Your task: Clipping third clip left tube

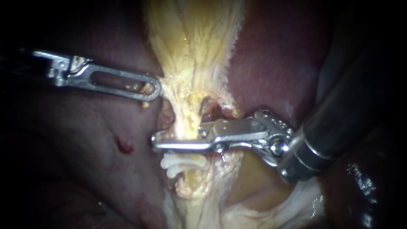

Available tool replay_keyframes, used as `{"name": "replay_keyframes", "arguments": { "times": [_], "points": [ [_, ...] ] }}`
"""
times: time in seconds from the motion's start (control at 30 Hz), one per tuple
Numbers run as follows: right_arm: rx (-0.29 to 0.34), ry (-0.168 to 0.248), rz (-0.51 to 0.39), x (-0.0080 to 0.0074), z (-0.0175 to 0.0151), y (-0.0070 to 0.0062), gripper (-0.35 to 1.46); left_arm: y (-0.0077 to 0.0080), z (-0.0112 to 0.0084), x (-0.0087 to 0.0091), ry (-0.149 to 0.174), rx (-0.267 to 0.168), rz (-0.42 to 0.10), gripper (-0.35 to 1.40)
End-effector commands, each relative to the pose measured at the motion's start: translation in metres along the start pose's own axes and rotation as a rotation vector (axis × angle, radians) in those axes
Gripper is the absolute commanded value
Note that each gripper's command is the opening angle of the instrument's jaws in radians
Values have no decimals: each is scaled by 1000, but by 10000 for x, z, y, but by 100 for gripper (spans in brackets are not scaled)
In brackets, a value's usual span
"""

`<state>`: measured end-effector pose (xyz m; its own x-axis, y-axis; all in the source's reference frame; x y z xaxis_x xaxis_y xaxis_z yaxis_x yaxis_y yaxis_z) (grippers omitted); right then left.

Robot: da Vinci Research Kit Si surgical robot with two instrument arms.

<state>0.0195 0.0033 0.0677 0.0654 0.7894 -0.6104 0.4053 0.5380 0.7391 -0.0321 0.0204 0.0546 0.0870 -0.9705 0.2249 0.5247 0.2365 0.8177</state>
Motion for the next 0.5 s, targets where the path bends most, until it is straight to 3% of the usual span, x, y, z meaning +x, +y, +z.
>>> {"name": "replay_keyframes", "arguments": {
  "times": [0.03, 0.5],
  "points": [
    [-2, -3, -2, -1, 0, 1, -35, 0, 0, 0, 0, 0, 0, -35],
    [-8, -22, -12, -4, 0, 3, -35, 0, 0, 0, 0, 0, 0, -35]
  ]
}}
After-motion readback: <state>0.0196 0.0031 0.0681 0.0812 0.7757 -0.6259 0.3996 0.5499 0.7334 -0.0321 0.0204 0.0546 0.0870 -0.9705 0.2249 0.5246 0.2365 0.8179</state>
